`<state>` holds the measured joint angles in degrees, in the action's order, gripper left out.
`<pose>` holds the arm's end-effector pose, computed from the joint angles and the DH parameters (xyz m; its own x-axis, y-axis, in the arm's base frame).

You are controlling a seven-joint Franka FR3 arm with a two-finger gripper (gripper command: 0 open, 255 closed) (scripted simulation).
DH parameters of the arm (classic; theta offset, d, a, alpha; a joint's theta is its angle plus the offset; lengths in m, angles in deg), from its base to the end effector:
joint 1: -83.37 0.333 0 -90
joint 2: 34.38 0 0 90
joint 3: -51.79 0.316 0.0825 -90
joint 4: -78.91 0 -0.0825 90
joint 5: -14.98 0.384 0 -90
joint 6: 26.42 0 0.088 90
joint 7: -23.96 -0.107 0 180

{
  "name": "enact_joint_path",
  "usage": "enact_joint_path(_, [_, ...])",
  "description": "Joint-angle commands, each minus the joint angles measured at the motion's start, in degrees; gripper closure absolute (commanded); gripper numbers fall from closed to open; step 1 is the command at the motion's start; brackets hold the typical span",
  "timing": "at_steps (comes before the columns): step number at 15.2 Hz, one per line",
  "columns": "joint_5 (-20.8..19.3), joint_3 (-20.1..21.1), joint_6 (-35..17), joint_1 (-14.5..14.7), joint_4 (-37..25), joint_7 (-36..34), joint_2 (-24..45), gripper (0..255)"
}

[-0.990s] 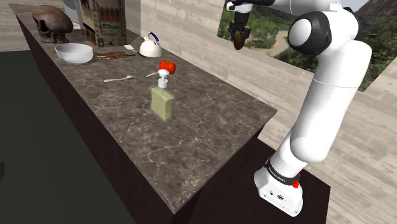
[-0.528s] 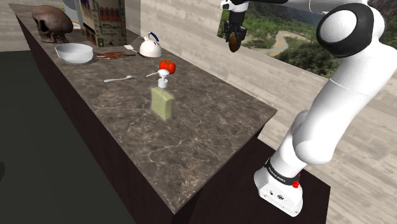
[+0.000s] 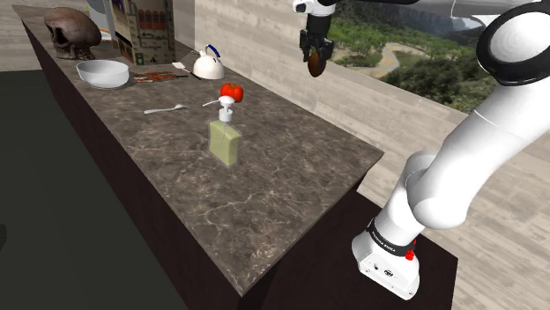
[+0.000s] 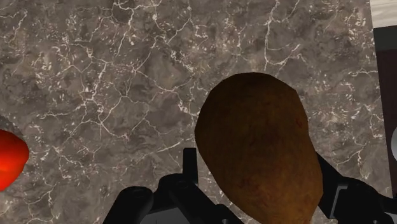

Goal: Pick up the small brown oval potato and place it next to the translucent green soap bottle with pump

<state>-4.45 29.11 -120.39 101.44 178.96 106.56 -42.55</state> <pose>0.5132 -0.0890 0.6215 0.1873 0.9431 -0.2749 0.9823 -0.1779 0.0588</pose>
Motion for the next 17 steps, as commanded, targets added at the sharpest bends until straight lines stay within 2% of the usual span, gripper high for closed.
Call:
enact_joint_path(1, [-0.4, 2.0, 1.2, 1.2, 1.4, -3.1, -1.7, 255])
enact_joint_path(9, [0.3, 9.4, 5.1, 5.7, 4.3, -14.4, -4.8, 255])
enact_joint_path(17, [2.8, 16.3, 8.7, 10.2, 3.0, -25.1, -3.9, 255])
